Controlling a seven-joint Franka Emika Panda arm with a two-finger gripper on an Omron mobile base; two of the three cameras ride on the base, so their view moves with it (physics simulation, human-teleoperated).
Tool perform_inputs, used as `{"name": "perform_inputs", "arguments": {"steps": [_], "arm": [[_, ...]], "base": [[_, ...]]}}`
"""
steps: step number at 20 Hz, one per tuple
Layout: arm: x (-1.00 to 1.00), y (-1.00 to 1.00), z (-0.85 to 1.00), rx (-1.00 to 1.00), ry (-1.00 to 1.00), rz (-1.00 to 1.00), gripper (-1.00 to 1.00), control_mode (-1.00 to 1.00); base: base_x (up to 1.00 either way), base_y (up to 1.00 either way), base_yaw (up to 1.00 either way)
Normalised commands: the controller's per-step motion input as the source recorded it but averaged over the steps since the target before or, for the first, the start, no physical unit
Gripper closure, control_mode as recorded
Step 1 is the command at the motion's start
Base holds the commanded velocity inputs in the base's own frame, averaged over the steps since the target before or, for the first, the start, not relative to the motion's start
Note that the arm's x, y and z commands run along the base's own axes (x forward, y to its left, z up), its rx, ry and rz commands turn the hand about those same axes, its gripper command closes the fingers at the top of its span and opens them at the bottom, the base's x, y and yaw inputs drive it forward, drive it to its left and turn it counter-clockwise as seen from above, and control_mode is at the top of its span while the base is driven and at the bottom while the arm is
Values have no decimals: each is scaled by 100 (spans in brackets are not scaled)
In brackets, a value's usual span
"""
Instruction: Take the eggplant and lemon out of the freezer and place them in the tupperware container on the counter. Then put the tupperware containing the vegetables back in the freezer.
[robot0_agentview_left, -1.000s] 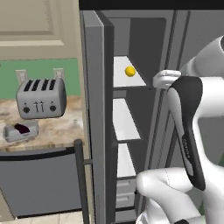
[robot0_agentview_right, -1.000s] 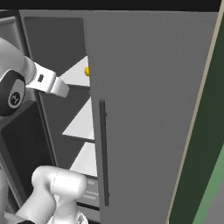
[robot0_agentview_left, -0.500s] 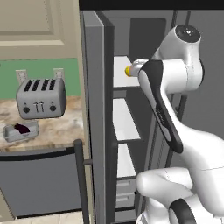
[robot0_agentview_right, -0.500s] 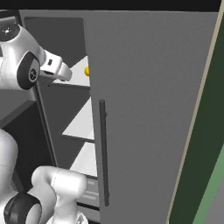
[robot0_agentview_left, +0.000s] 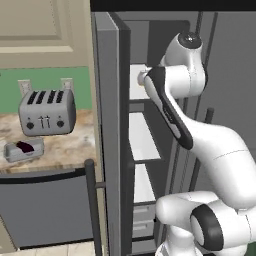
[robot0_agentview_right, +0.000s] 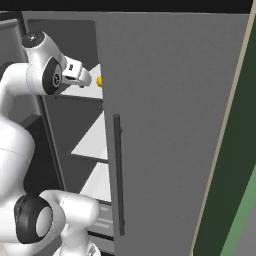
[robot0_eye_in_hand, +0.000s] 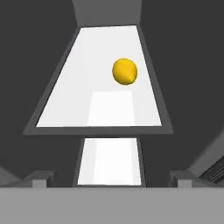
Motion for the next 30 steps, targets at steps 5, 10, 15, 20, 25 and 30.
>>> {"name": "perform_inputs", "arguments": {"steps": [5, 10, 15, 20, 25, 30], "arm": [[60, 0, -39, -14, -5, 1, -100, -100], [42, 0, -4, -5, 3, 0, -100, -100], [26, 5, 19, 0, 26, 0, -100, -100], [30, 0, 3, 0, 20, 0, -100, -100], [37, 0, -13, -5, 2, 0, -100, -100], [35, 0, -37, -11, 0, 0, -100, -100]], "base": [[0, 0, 0], [0, 0, 0], [0, 0, 0], [0, 0, 0], [0, 0, 0], [0, 0, 0]]}}
